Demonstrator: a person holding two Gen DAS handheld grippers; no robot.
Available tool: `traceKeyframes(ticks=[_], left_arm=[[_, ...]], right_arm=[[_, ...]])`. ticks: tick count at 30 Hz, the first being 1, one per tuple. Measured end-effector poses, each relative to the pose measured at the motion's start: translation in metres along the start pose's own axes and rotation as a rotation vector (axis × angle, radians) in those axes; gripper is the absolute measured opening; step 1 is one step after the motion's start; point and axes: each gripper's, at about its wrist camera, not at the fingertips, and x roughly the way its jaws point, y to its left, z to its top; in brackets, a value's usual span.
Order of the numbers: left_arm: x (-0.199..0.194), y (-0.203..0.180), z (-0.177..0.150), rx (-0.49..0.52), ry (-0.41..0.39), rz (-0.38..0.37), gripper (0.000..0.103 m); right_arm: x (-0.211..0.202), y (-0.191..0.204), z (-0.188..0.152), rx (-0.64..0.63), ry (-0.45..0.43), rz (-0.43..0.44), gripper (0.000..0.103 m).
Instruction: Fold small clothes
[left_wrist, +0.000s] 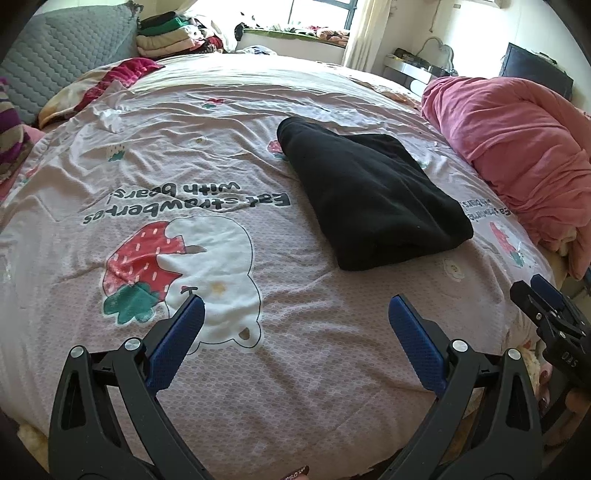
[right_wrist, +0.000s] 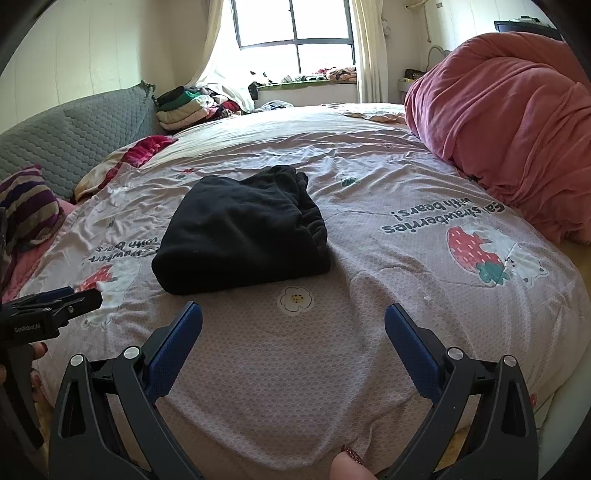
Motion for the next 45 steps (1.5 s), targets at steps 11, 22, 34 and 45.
traceKeyframes(ticks=[11, 22, 34, 45], left_arm=[[0.0015, 0.0000, 0.0000, 0.010, 0.005, 0.014, 0.094], [0.0021, -0.0002, 0.0001, 0.008, 0.007, 0.019, 0.094], [0.0022, 0.0027, -0.0004, 0.004, 0.010, 0.023, 0.094], [-0.0011, -0.0002, 0.0019, 0.013, 0.000, 0.033, 0.094]], right_arm=[[0.0012, -0.0017, -0.0001, 0.003, 0.003, -0.006, 0.098], [0.0027, -0.0016, 0.0004, 0.002, 0.008, -0.005, 0.098], [0.0038, -0.0008, 0.0002, 0.002, 0.012, -0.005, 0.098], [0.0039, -0.0011, 0.0005, 0.001, 0.010, -0.007, 0.098]])
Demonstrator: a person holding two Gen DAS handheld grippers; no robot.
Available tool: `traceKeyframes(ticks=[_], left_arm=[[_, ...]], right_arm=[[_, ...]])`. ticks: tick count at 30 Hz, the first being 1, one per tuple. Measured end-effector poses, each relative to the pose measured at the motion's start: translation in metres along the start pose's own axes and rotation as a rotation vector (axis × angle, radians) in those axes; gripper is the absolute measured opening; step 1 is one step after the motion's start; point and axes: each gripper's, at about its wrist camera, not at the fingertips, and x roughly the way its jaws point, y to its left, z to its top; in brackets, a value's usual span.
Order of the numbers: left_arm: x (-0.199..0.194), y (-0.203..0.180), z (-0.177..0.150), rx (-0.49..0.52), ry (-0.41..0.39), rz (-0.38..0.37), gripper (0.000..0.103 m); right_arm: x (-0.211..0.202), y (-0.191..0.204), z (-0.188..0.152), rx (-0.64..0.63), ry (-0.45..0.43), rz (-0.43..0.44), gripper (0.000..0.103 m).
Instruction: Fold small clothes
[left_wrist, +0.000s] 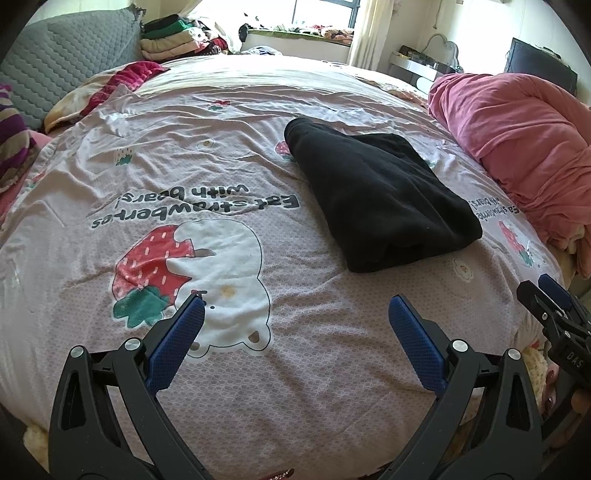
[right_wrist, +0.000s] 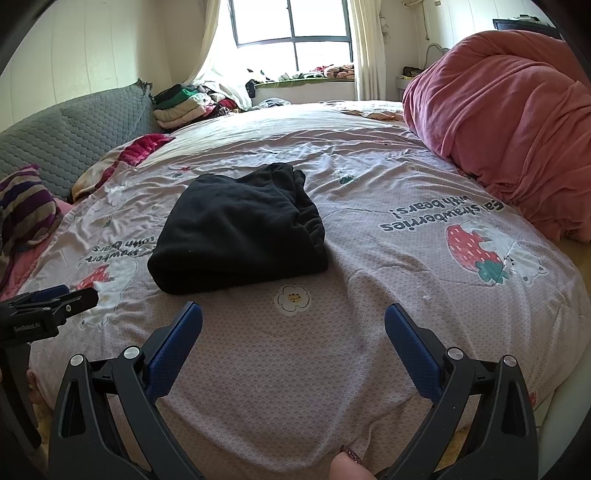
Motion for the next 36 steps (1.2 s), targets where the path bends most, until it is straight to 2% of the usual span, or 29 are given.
traceKeyframes(ticks=[16, 22, 26, 28, 31, 32, 35, 36], left_arm=[[0.000, -0.001, -0.002, 0.005, 0.018, -0.017, 0.094], [0.004, 0.003, -0.007, 0.008, 0.051, 0.022, 0.094], [0.005, 0.021, -0.011, -0.017, 0.065, 0.088, 0.094], [0.004, 0.041, -0.012, -0.060, 0.069, 0.092, 0.094], [0.002, 0.094, -0.010, -0.174, 0.068, 0.138, 0.094], [0.001, 0.116, -0.009, -0.217, 0.069, 0.170, 0.094], [-0.004, 0.196, -0.003, -0.348, 0.071, 0.291, 0.094], [-0.009, 0.233, 0.000, -0.408, 0.069, 0.341, 0.094]], right_arm=[[-0.004, -0.002, 0.001, -0.008, -0.006, -0.021, 0.098], [-0.009, -0.017, -0.003, 0.039, -0.016, -0.083, 0.098], [-0.020, -0.059, -0.013, 0.178, -0.021, -0.195, 0.098], [-0.027, -0.090, -0.020, 0.262, -0.020, -0.276, 0.098], [-0.042, -0.149, -0.034, 0.367, -0.022, -0.478, 0.098], [-0.050, -0.177, -0.041, 0.403, -0.022, -0.573, 0.098], [-0.068, -0.251, -0.061, 0.517, 0.002, -0.782, 0.098], [-0.075, -0.281, -0.069, 0.567, 0.019, -0.859, 0.098]])
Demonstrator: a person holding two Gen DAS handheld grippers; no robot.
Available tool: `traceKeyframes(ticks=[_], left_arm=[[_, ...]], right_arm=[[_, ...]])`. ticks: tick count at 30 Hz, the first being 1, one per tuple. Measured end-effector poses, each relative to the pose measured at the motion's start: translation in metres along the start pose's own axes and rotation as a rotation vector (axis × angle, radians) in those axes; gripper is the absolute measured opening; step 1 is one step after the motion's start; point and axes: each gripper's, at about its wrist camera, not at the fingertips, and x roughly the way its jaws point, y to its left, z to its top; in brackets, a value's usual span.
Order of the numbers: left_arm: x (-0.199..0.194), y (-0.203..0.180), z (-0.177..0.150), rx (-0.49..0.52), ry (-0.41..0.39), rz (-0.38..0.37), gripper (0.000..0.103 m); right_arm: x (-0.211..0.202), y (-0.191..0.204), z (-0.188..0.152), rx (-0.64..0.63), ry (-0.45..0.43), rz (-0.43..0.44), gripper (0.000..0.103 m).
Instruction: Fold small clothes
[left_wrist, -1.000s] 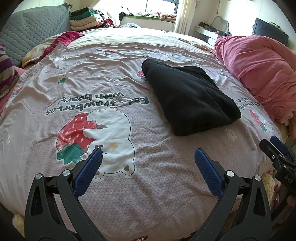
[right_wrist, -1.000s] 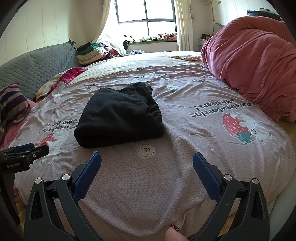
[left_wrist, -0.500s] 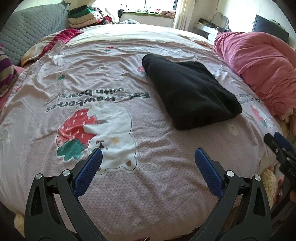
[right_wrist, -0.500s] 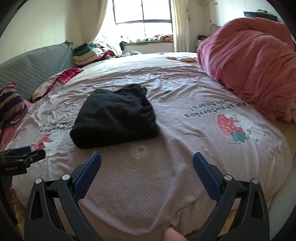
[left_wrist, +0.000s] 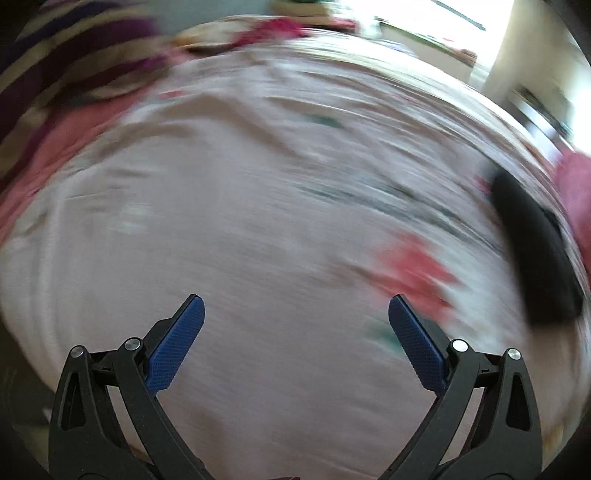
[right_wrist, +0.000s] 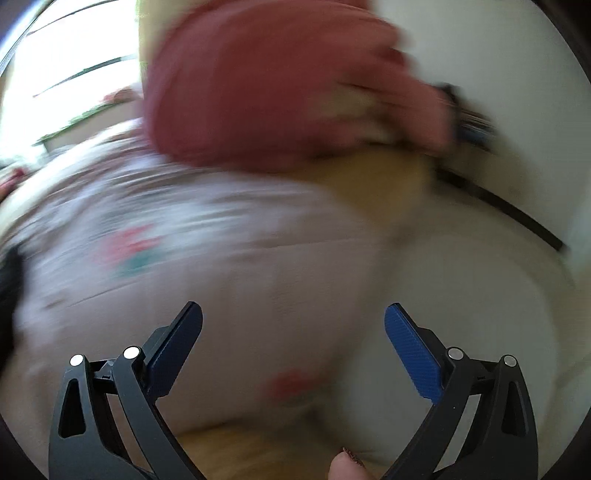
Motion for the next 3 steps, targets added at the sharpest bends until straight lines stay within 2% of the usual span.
traceKeyframes(ticks=[2, 3], left_arm=[[0.008, 0.046, 0.027, -0.061, -0.023, 0.087, 0.094], [0.014, 0.072, 0.043, -0.090, -0.036, 0.162, 0.094]], right_arm=[[0.031, -0.040, 0.013, 0.075, 0.048, -0.110, 0.098], [0.052, -0.065, 0.020, 0.126, 0.079, -0.162, 0.098]])
